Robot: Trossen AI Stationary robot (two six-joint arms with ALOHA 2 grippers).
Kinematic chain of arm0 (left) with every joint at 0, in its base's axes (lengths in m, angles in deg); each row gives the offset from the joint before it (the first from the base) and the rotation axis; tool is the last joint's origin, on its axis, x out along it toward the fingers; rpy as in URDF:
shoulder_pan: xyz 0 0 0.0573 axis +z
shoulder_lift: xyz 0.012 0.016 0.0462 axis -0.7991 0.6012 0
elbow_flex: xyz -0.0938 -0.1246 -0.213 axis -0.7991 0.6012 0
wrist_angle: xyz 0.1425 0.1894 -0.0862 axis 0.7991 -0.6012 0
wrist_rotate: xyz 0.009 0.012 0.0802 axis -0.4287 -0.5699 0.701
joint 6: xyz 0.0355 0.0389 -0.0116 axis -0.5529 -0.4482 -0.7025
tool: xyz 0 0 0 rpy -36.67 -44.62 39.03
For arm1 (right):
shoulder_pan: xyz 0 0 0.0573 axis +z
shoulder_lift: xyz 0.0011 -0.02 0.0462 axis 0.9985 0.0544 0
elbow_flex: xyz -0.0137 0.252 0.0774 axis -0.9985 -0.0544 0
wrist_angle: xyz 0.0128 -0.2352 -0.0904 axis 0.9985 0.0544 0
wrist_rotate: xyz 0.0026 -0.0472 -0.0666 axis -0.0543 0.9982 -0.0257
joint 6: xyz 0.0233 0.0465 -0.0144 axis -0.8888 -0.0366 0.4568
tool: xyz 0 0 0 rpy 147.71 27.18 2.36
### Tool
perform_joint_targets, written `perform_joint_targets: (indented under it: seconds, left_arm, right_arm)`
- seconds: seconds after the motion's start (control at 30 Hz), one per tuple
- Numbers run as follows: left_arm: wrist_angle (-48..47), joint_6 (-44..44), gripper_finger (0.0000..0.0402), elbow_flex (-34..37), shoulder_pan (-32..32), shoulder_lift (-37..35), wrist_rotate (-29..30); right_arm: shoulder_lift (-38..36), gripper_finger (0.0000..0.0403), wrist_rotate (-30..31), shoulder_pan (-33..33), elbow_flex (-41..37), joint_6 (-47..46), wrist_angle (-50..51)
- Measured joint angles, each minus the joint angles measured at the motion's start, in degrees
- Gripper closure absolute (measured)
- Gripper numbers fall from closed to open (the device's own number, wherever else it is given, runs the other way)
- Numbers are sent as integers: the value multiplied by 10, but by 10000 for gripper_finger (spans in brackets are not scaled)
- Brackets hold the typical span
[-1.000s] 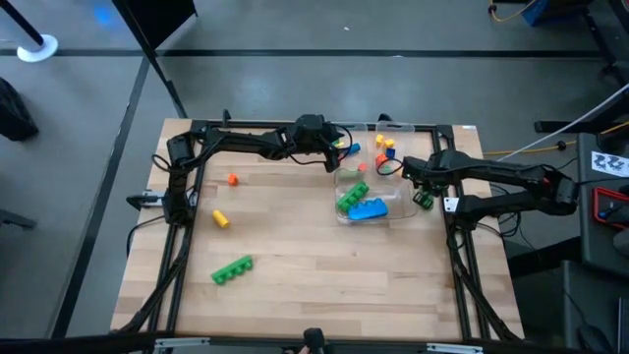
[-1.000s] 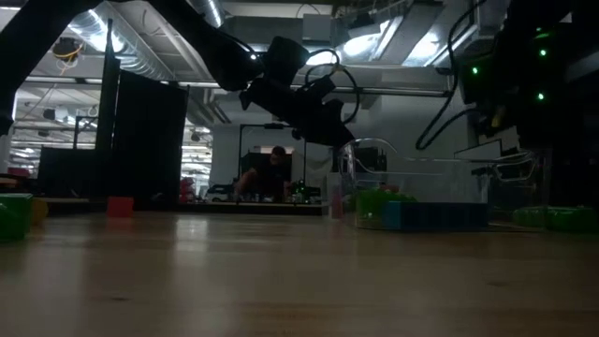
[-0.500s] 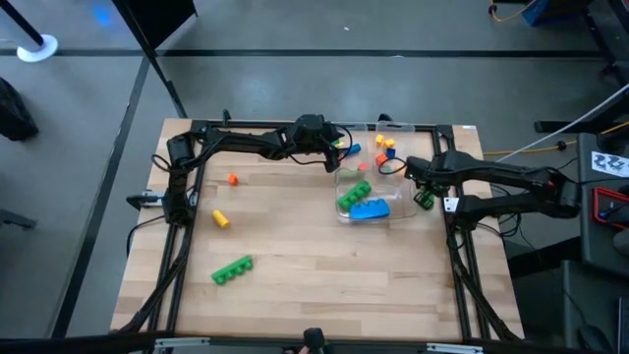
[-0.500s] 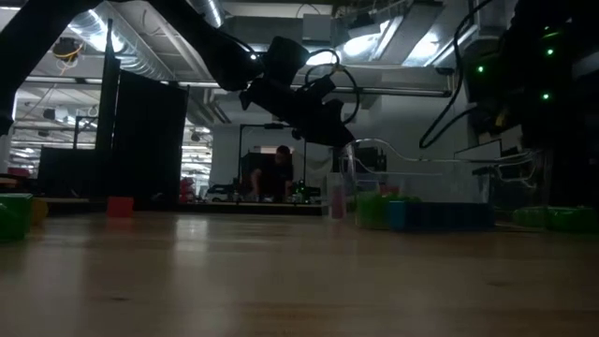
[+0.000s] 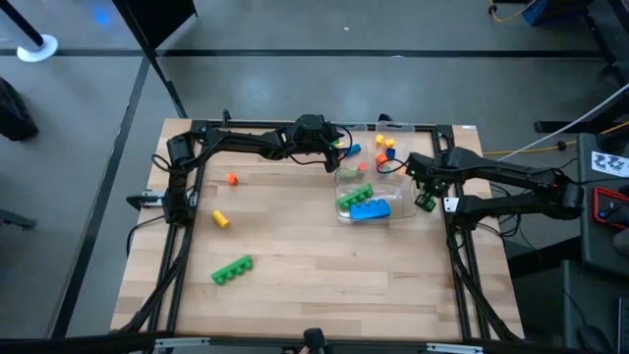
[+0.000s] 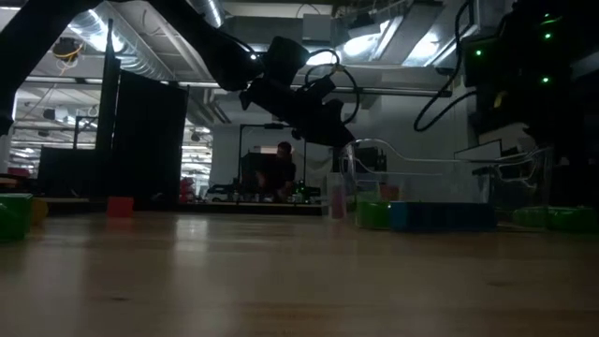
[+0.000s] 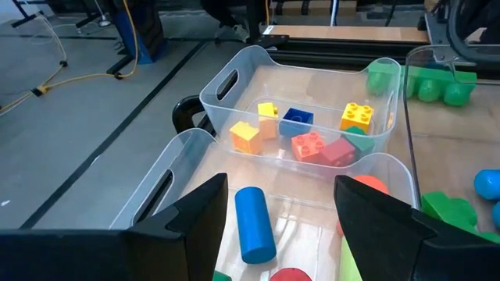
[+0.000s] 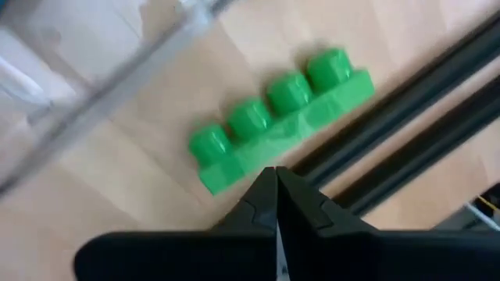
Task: Sort blocks by size
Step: Put the top large green 4 stud game piece into the bottom transparent bin
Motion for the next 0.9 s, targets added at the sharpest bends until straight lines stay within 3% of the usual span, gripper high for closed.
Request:
perform_joint_targets:
  seconds: [0.17,0.4,0.73,0.9]
  left_arm:
    - [0,10,183,0,0,0,0]
    - [0,10,183,0,0,0,0]
    - [0,10,183,0,0,0,0]
    - [0,10,183,0,0,0,0]
  right_arm:
    - [4,398,-1,0,0,0,29]
    - [4,400,-48,5,-5,17,29]
    - [4,401,-29,117,-5,9,30]
    - [9,401,-2,140,-5,-5,34]
